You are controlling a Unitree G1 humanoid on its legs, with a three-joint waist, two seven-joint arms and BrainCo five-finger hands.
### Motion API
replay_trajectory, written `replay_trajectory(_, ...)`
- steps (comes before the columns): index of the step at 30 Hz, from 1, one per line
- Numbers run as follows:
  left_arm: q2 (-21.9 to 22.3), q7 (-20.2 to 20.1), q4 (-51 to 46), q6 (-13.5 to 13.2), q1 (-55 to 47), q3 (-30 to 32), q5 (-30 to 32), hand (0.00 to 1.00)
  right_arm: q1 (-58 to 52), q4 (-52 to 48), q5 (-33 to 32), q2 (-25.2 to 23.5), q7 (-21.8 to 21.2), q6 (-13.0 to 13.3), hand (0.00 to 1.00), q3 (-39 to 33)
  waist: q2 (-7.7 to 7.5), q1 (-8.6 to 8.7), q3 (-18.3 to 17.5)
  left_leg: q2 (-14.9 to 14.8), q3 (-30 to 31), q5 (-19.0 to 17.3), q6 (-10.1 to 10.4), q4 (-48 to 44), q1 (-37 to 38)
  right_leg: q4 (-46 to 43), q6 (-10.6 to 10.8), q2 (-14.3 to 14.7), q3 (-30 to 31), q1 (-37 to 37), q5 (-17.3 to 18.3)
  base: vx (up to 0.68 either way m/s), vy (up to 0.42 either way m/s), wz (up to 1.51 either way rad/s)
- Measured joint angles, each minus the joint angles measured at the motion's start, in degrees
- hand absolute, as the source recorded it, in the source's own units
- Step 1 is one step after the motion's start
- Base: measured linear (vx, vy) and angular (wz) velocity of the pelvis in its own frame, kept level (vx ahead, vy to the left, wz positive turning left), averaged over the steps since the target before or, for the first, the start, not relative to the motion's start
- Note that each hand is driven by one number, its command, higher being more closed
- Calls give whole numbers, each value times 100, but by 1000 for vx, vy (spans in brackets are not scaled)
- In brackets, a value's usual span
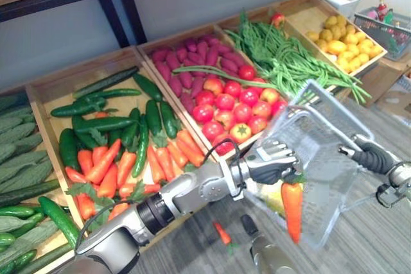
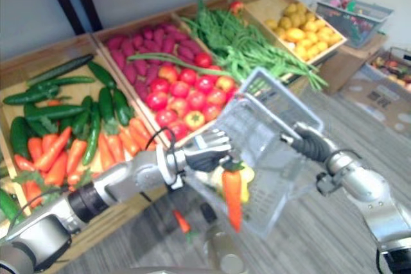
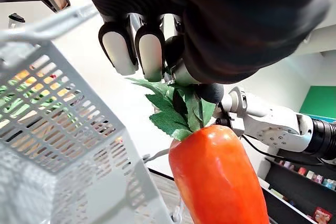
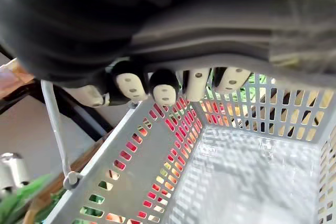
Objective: Pick vegetable in the basket
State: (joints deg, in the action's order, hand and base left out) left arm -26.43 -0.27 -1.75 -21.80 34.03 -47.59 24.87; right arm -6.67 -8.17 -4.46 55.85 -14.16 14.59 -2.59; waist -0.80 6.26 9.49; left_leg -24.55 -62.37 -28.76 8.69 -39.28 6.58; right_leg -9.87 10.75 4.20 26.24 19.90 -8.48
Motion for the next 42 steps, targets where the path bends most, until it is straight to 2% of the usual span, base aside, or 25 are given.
replay_trajectory(5,155,0,65,1,-1,-78,0,100,217,-80,2,2,-7,0,100,376,38,20,-23,28,-133,-1,4,26,59,71,12,13,99,-2,-47,25,45,-11)
replay_trajectory(8,242,0,84,1,-2,-173,0,100,334,-123,2,29,-7,-1,100,560,56,96,-33,27,-154,2,9,32,58,100,9,21,117,1,-64,23,44,-4)
replay_trajectory(14,417,1,287,2,-2,-172,3,100,335,-295,2,265,-10,-5,100,697,239,117,-145,30,-234,19,32,62,31,100,7,60,173,90,-70,29,41,-6)
replay_trajectory(21,457,19,484,9,-2,-171,75,100,335,-364,1,264,-12,-5,100,721,257,117,-161,43,-207,73,57,119,-5,191,-16,55,172,86,-137,20,31,0)
replay_trajectory(22,501,20,599,67,-2,-170,150,0,335,-393,1,264,-15,-6,100,721,262,117,-164,43,-177,75,57,119,-10,191,-16,51,168,85,-138,18,46,4)
replay_trajectory(30,829,176,1133,352,-2,-121,795,0,335,-514,-17,207,-43,-7,100,722,258,104,-183,127,-67,113,8,182,-68,203,-3,-49,105,76,-148,10,45,6)
replay_trajectory(42,991,214,1219,365,-2,99,813,0,314,-513,-58,148,-147,-8,100,515,242,95,-213,135,171,143,-33,186,-257,277,0,-163,-73,80,-180,21,44,9)
